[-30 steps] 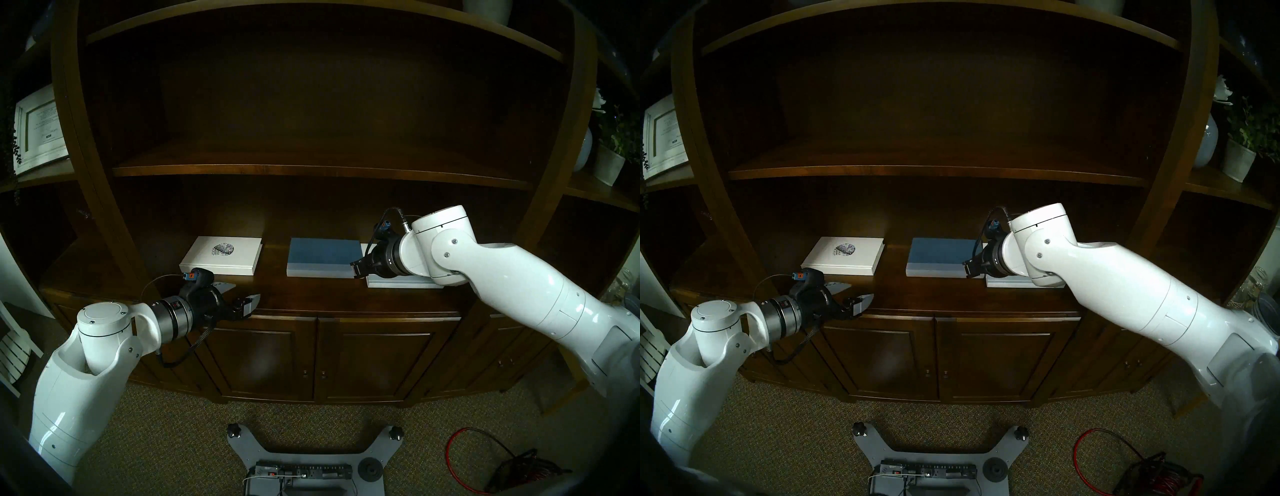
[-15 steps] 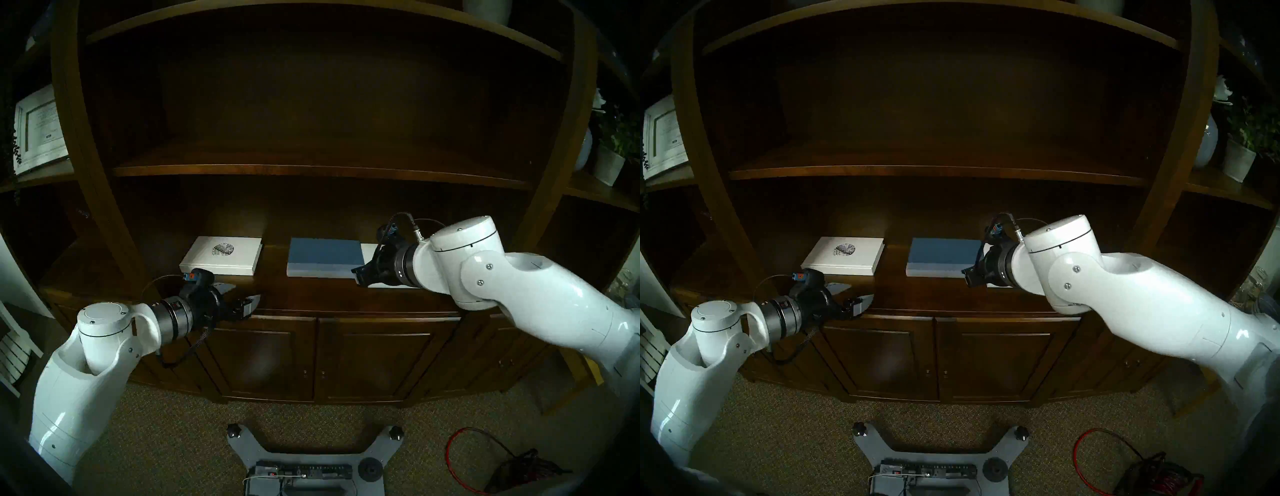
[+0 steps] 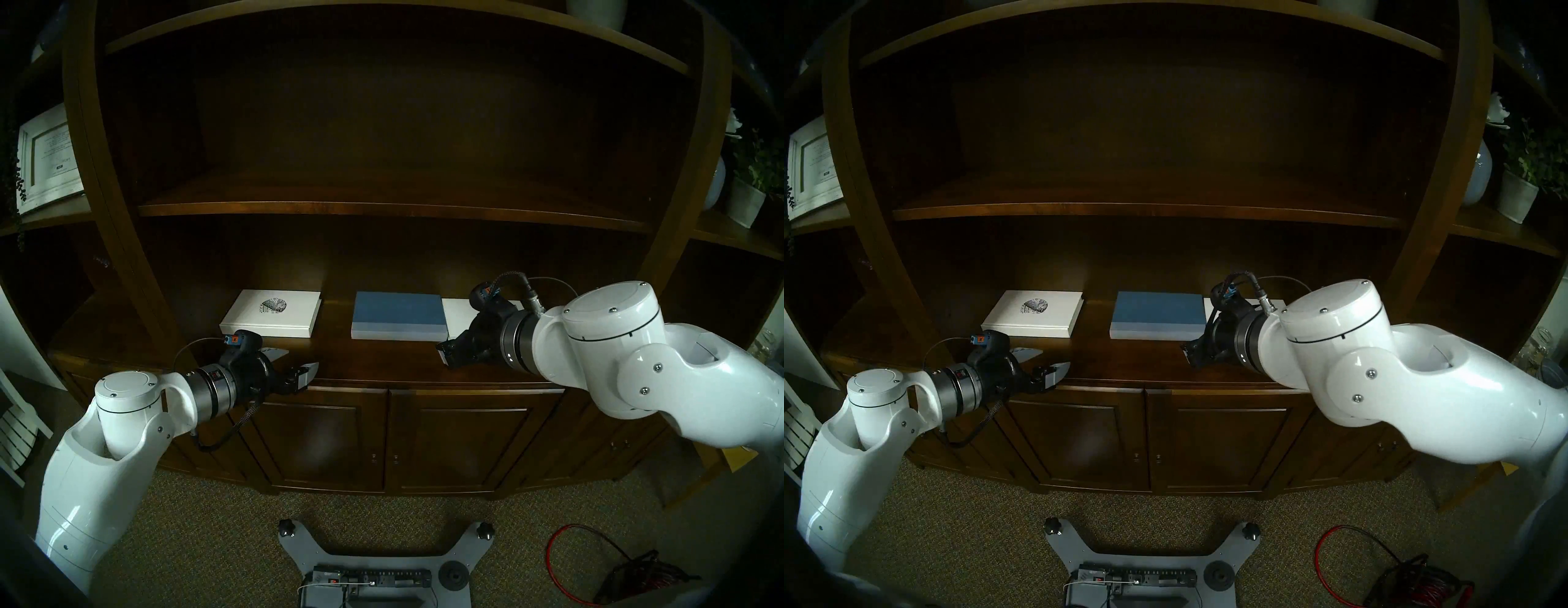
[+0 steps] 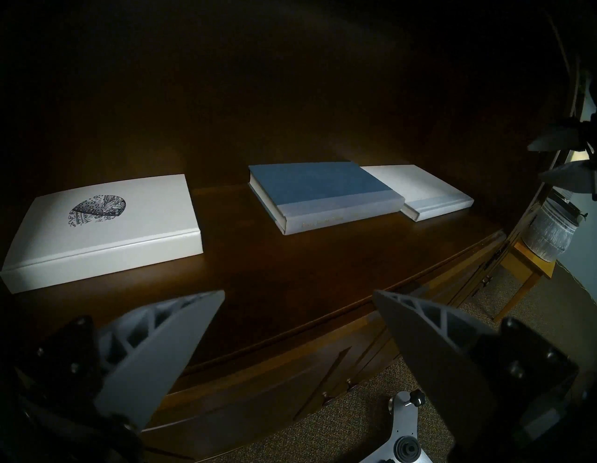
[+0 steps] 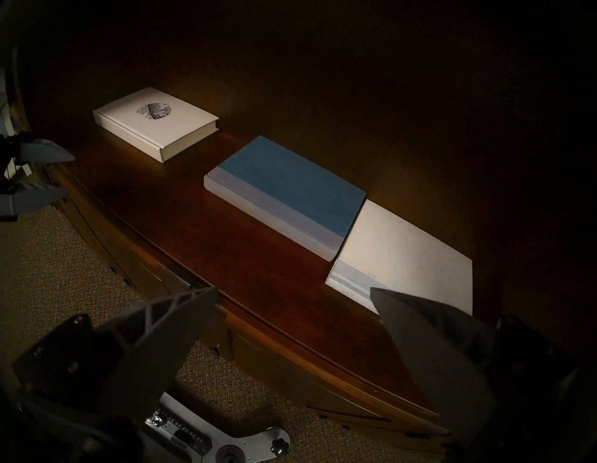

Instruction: Close the books and align them horizontally on the shelf

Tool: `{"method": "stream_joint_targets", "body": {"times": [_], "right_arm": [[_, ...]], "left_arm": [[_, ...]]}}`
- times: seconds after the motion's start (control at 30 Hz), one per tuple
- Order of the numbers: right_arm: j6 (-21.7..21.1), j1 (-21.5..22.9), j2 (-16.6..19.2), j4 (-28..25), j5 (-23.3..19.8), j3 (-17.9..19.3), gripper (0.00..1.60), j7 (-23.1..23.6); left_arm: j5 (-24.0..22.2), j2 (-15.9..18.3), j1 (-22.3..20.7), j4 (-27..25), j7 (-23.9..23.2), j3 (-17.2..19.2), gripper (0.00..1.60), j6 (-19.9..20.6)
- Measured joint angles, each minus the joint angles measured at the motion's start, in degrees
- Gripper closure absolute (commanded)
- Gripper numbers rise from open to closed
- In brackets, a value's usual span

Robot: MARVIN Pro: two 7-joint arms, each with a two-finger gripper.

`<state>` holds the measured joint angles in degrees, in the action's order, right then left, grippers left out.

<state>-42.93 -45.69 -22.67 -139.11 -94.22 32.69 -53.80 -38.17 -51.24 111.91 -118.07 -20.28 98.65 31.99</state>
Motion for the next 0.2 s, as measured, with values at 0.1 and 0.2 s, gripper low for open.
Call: {"method": "stream_joint_targets", "body": {"times": [0.1,0.2], "right_arm": [[0.3,-0.1,1.1,-0.2,0.0,0.1,0.00,0.0],[0.6,-0.2,1.9,-0.4,0.0,0.1,0.00,0.0]], "left_arm": [[0.0,0.0,0.0,0.0,0.0,0.0,0.00,0.0],[0.0,0.0,0.0,0.0,0.0,0.0,0.00,0.0]]}}
